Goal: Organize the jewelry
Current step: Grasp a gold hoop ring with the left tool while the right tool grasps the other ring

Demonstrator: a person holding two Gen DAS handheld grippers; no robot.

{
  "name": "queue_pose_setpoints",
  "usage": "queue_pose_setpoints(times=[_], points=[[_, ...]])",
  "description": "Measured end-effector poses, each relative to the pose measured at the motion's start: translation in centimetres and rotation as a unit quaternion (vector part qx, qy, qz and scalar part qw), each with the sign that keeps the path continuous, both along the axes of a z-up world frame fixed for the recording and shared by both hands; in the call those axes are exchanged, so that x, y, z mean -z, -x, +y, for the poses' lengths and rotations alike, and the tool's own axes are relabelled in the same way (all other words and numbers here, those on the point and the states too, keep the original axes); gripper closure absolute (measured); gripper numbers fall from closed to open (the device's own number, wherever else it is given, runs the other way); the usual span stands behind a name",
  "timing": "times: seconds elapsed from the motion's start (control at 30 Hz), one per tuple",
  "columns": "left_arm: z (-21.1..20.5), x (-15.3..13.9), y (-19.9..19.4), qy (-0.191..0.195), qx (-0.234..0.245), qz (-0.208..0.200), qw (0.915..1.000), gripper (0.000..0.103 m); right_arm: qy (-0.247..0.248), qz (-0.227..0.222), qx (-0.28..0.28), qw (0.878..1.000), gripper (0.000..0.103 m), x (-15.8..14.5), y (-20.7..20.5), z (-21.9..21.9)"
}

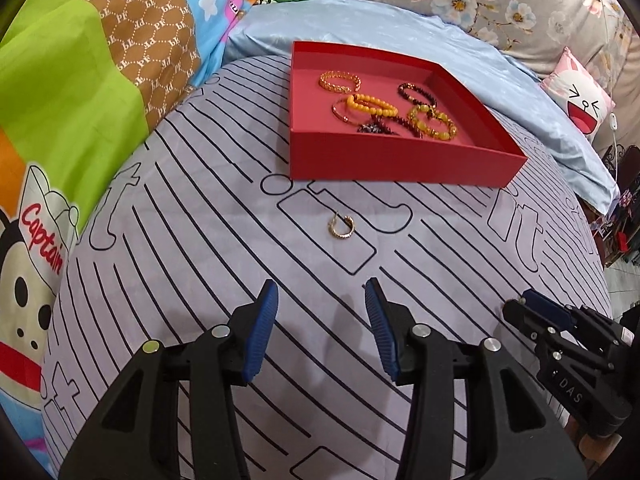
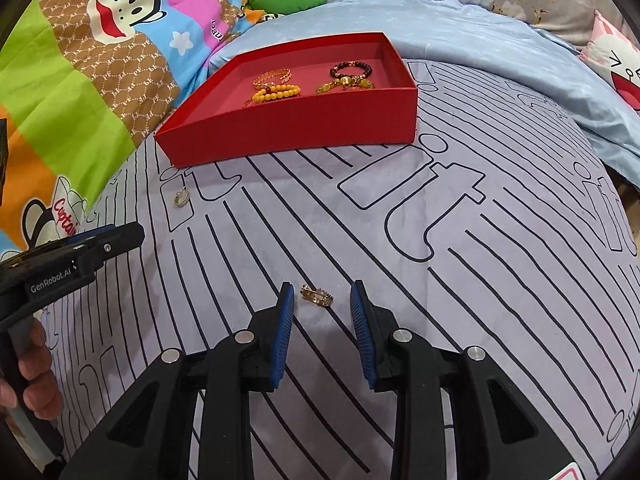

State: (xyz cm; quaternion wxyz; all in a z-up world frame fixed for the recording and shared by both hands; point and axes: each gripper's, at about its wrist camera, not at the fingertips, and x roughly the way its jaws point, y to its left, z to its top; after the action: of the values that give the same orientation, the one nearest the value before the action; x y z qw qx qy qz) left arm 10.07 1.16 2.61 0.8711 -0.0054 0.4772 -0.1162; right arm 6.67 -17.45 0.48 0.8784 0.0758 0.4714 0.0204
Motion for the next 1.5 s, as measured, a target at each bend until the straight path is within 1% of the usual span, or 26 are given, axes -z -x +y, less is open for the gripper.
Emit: queue_pose_setpoints(times=[0.1,0.17,0.33,0.4,0.47,0.53,0.67,0.93,1.1,1.2,1.3,1.37,1.43,1.5], points=[[0.0,0.1,0.1,0.000,-0.001,0.002,1.0000,0.060,0.000,-0.001,-0.001,1.000,0.085,0.0,-0.1,0.1],[-0.1,0.1,0.1,0.000,0.000,0.002,1.0000,0.060,0.001,-0.002,-0.002,1.000,0.087,0.0,-0.2,0.1],[-0.2,0.2,0.1,0.000,-0.001,0.003,1.0000,0.059,0.000,-0.003,0.000,1.000,0.087,-0.1,0.0,0.1],[-0.2,0.2,0.1,0.001,-0.003,0.002,1.0000,0.056,-0.001,-0.003,0.001,1.000,0.087,-0.2,0.1,0.2],[-0.1,0.2,0.0,0.002,-0.007,0.003,1.0000,0.050,-0.003,-0.004,0.002,1.000,0.087,-0.3,0.1,0.3],[-0.1,0.3,-0.1,0.003,-0.009,0.002,1.0000,0.048,-0.004,-0.004,0.002,1.000,0.087,-0.3,0.1,0.4],[-0.2,0.3,-0.8,0.003,-0.009,0.001,1.0000,0.047,-0.009,-0.003,0.003,1.000,0.087,-0.4,0.1,0.4],[-1.1,0.9,-2.9,0.007,-0.012,-0.006,0.9999,0.047,-0.022,-0.008,0.002,1.000,0.087,-1.0,-0.1,0.4],[-2.0,1.5,-3.9,0.002,-0.009,-0.005,0.9999,0.052,-0.029,-0.009,0.004,1.000,0.087,-1.3,-0.3,0.1],[-2.4,2.0,-4.4,-0.002,-0.008,-0.002,1.0000,0.058,-0.033,-0.008,0.007,0.999,0.087,-1.3,-0.5,-0.1],[-2.7,2.1,-4.6,-0.011,-0.006,-0.010,0.9999,0.061,-0.035,-0.009,0.008,0.999,0.087,-1.3,-0.6,-0.3],[-2.8,2.1,-4.7,-0.014,-0.004,-0.012,0.9998,0.066,-0.036,-0.009,0.009,0.999,0.087,-1.3,-0.6,-0.3],[-2.9,2.1,-4.8,-0.017,-0.004,-0.014,0.9997,0.069,-0.036,-0.009,0.009,0.999,0.087,-1.2,-0.6,-0.3],[-2.9,2.1,-4.7,-0.018,0.000,-0.015,0.9997,0.075,-0.036,-0.009,0.009,0.999,0.087,-1.2,-0.6,-0.3]])
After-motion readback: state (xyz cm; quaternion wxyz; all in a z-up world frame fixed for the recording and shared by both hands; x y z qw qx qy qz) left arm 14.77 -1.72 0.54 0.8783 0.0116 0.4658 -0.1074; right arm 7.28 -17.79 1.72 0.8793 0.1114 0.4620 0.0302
